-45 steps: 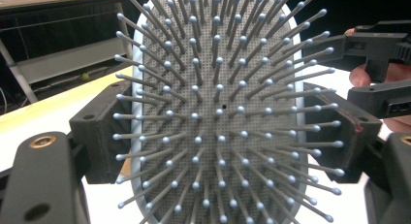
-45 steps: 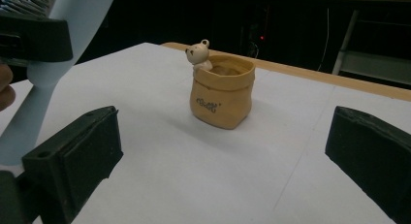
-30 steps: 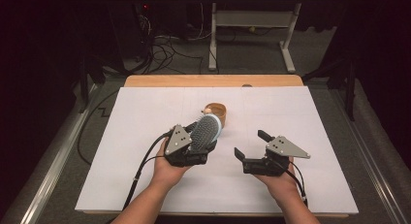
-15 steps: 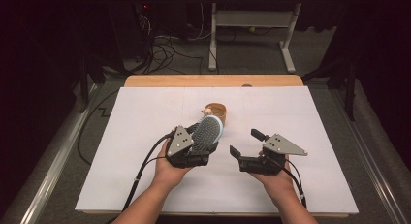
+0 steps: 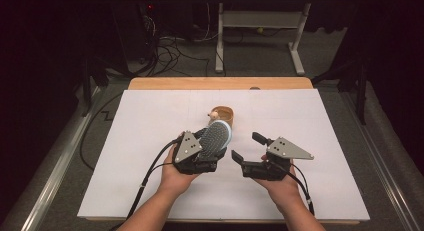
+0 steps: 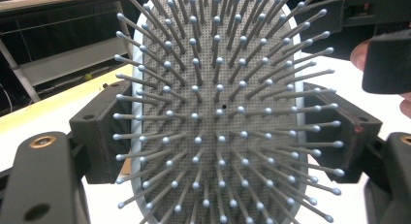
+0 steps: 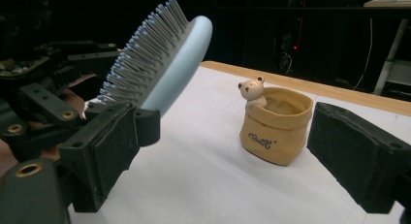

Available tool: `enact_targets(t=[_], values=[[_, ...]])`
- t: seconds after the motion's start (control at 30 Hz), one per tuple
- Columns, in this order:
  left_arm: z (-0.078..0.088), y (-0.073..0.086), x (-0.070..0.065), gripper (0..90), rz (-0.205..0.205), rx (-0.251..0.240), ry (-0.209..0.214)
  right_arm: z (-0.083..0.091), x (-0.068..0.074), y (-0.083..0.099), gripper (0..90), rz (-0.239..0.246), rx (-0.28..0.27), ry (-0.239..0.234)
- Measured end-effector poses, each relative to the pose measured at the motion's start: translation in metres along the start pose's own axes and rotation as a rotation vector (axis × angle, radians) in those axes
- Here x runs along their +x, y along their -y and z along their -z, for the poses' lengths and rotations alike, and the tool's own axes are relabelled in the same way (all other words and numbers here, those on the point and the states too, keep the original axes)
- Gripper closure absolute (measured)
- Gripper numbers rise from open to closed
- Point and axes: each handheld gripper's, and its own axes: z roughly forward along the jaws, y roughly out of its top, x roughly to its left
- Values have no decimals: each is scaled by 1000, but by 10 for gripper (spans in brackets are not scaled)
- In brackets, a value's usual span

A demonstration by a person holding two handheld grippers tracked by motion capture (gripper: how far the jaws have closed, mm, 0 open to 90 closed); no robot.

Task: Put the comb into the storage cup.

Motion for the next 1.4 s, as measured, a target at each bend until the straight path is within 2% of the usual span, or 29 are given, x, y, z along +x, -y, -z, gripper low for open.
enact_targets(t=[0.23, 0.43, 1.03, 1.4], values=[[-3, 1, -3, 200, -11, 8, 4, 0, 1, -4, 124, 2, -7, -5], [-5, 2, -6, 200, -13, 12, 7, -1, 1, -7, 145, -17, -17, -19], [-9, 3, -14, 200, -28, 15, 22, -14, 8, -17, 178, -24, -22, -39], [-10, 3, -19, 200, -39, 16, 24, -24, 11, -19, 225, -58, -24, -62]])
